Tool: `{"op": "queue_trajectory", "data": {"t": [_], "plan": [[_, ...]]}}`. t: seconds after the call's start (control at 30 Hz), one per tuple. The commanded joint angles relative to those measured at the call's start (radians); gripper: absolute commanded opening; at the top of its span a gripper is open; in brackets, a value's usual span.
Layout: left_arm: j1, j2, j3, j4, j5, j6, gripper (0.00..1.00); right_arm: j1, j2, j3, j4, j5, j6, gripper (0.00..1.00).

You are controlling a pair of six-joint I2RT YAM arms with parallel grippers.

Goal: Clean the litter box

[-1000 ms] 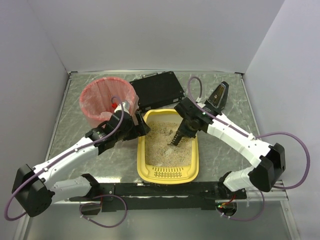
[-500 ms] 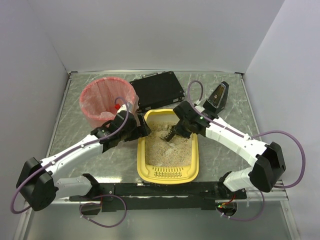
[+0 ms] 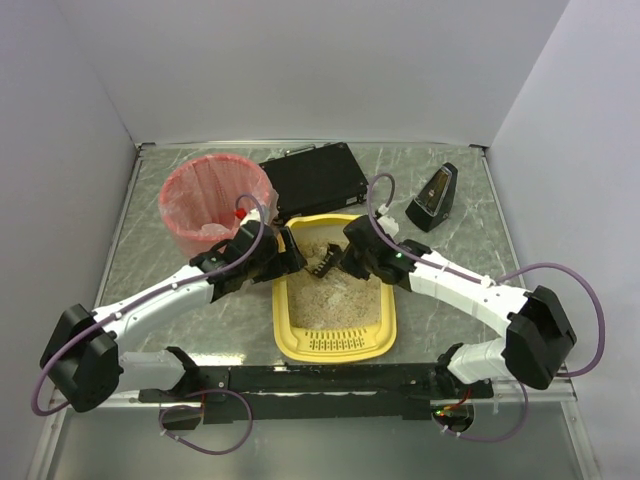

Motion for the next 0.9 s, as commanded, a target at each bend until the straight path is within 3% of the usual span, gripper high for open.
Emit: {"op": "queue_trajectory", "data": {"t": [0.0, 0.23, 0.47, 0.87], "plan": [[-0.005, 0.017, 0.012, 0.034, 0.014, -0.03, 0.98, 0.027, -0.014, -0.058, 0.116, -0.01, -0.093, 0.0], [-0.005, 0.027, 0.007, 0.037, -0.004, -0.056, 0.99, 0.048, -0.1, -0.191, 0.285, -0.014, -0.103, 0.0], [-0.003, 0.03, 0.018, 0.011, -0.024, -0.059, 0.99, 0.045, -0.146, -0.246, 0.259, 0.078, -0.012, 0.0], [-0.003, 0.006, 0.041, -0.059, -0.082, -0.091, 0.98, 0.047, -0.341, -0.398, 0.385, 0.113, 0.095, 0.0]]}}
